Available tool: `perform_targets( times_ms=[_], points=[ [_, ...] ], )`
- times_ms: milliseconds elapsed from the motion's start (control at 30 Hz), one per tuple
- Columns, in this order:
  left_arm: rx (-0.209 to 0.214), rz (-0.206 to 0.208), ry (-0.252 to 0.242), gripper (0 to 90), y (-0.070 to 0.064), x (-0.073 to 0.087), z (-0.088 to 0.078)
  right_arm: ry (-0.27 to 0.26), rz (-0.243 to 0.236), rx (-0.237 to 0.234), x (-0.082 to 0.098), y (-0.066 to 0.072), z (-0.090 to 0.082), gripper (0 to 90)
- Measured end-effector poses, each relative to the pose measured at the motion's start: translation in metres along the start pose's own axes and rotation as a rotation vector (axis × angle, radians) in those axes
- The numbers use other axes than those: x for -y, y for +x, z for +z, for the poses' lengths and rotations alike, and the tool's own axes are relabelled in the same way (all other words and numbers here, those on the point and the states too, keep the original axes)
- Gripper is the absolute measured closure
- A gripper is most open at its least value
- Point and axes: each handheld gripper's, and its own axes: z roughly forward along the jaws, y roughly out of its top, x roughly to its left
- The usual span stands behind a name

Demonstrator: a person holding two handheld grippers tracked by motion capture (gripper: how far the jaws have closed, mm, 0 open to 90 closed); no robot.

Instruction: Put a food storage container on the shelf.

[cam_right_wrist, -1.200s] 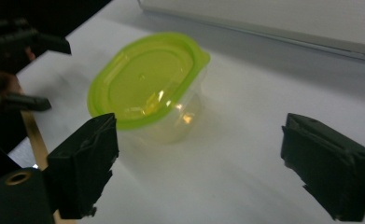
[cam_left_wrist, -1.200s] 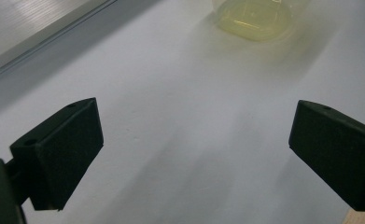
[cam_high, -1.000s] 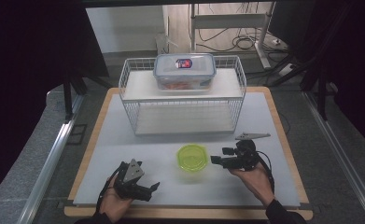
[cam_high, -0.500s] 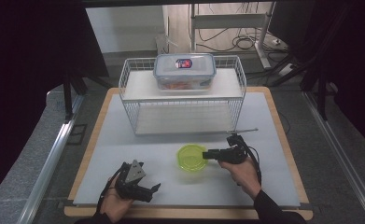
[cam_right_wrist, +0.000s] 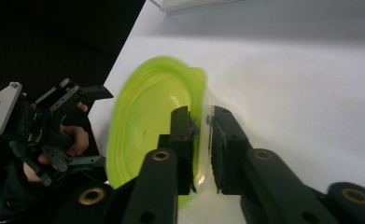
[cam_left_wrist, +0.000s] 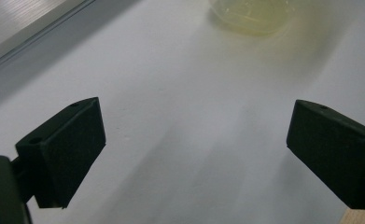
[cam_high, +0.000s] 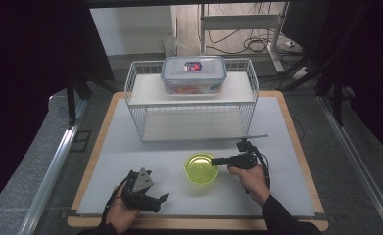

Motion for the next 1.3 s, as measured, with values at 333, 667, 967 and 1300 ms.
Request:
perform_targets(
  times_ms=[333,667,967,1300],
  points=[
    [-0.002,-0.007,-0.007,4.4,0.001,0.0,-0.001,-0.023,-0.038,-0.007,-0.005,0.013,-0.006,81.9],
    [-0.002,-0.008,-0.007,4.3,0.001,0.0,-0.001,-0.073,-0.09,-0.026,-0.018,0.031,-0.025,81.9],
    [0.0,-0.011,-0.005,4.3,0.001,0.0,0.0,-0.127,-0.115,-0.043,-0.033,0.044,-0.043,81.8],
    [0.002,-0.01,-0.006,4.3,0.002,0.0,0.0,-0.177,-0.121,-0.061,-0.056,0.065,-0.063,81.9]
  ],
)
